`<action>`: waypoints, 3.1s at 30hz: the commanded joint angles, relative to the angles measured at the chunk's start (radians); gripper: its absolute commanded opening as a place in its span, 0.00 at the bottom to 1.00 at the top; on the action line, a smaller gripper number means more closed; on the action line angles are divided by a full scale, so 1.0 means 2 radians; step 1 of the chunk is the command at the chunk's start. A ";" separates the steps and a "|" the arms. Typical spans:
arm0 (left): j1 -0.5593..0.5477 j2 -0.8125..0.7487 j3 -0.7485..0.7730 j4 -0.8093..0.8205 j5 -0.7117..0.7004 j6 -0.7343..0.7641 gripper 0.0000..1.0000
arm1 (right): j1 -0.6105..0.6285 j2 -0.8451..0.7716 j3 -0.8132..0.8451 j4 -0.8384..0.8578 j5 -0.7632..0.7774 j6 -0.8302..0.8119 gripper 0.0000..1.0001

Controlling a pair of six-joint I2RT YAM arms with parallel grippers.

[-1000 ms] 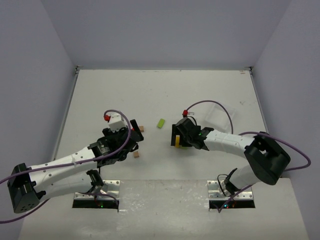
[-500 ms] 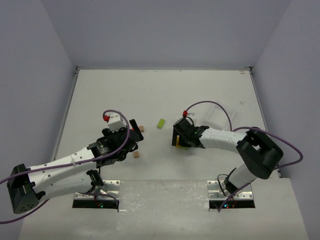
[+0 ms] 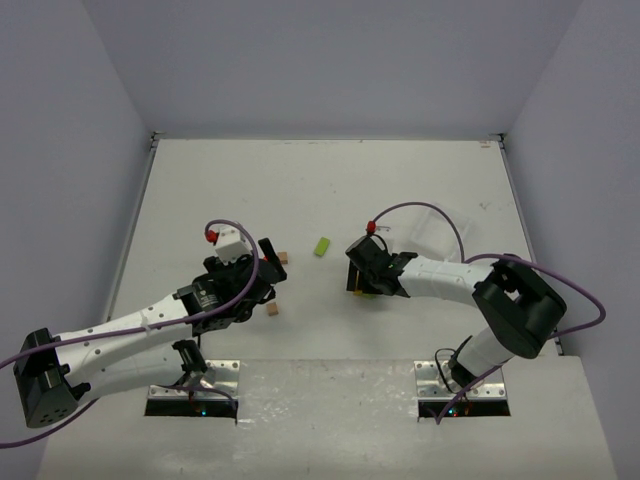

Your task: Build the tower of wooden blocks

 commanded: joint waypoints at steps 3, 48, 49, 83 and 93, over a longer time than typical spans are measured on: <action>0.004 -0.003 0.002 0.011 -0.004 0.000 1.00 | 0.003 -0.008 0.005 0.000 0.030 0.019 0.62; 0.004 -0.024 -0.004 -0.005 -0.004 -0.009 1.00 | -0.028 -0.008 0.115 -0.001 -0.052 -0.171 0.99; 0.004 -0.025 -0.003 -0.008 -0.005 -0.012 1.00 | -0.028 0.006 0.124 -0.001 -0.062 -0.172 0.99; 0.004 -0.038 -0.007 -0.020 -0.013 -0.025 1.00 | -0.034 0.098 0.131 -0.010 -0.114 -0.134 0.99; 0.004 -0.033 -0.007 -0.019 -0.013 -0.025 1.00 | -0.034 0.074 0.109 -0.006 -0.114 -0.126 0.99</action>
